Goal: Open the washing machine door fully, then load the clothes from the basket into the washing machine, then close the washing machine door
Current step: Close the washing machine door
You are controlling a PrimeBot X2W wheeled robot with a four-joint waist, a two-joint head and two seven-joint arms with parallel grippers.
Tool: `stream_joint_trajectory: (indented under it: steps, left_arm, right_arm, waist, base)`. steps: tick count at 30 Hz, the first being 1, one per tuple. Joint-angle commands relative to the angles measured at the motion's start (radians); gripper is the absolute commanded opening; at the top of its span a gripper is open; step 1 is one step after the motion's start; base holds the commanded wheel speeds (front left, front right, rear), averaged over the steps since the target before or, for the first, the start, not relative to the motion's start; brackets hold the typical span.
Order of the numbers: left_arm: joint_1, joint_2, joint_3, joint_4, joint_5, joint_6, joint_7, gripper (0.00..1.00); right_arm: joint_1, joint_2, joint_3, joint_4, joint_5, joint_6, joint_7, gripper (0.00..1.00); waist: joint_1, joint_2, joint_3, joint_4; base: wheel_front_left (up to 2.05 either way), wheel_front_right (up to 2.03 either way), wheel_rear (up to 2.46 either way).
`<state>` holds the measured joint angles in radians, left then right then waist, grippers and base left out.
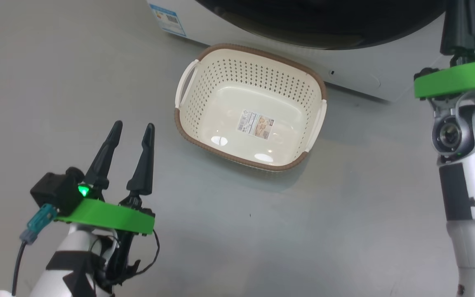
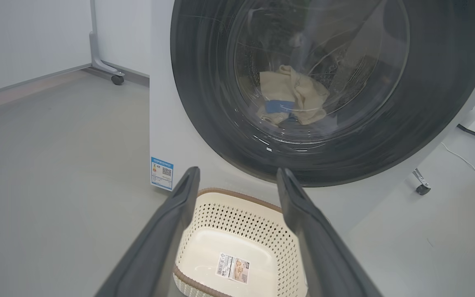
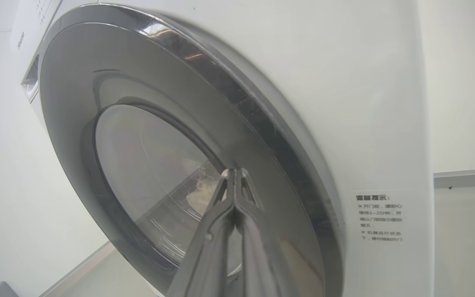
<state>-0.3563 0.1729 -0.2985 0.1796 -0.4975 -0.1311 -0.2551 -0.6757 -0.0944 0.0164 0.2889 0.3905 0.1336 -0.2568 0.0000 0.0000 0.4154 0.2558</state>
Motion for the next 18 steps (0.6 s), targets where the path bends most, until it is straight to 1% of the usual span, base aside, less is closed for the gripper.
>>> stream_joint_trajectory:
  steps: [1,2,4,12,18]
  left_arm:
    - [0.001,0.039,0.044,-0.022,-0.004,0.0,-0.007,1.0]
    - [0.007,0.041,0.046,-0.017,-0.004,0.0,-0.007,1.0]
    - [0.019,0.046,0.052,-0.008,-0.002,0.0,-0.007,1.0]
    - [0.067,0.068,0.075,0.022,0.001,0.0,-0.007,1.0]
    - [0.091,0.087,0.093,0.029,0.007,0.0,-0.007,1.0]
  right_arm:
    - [0.011,0.016,0.023,-0.03,0.008,-0.003,-0.005,0.78]
    - [0.026,0.017,0.027,-0.029,0.009,-0.003,-0.005,0.87]
    - [0.057,0.02,0.033,-0.024,0.013,-0.003,-0.005,0.99]
    - [0.188,0.03,0.037,-0.016,0.023,-0.003,-0.005,1.0]
    - [0.277,0.034,0.036,-0.017,0.023,-0.003,-0.005,1.0]
  waist:
    - [0.0,0.0,-0.025,-0.018]
    - [0.0,0.0,-0.035,-0.023]
    - [0.0,0.0,-0.055,-0.033]
    - [0.0,0.0,-0.136,-0.081]
    - [0.0,0.0,-0.176,-0.123]
  base:
    - [0.0,0.0,0.0]
    - [0.0,0.0,0.0]
    - [0.0,0.0,0.0]
    - [0.0,0.0,0.0]
    - [0.0,0.0,0.0]
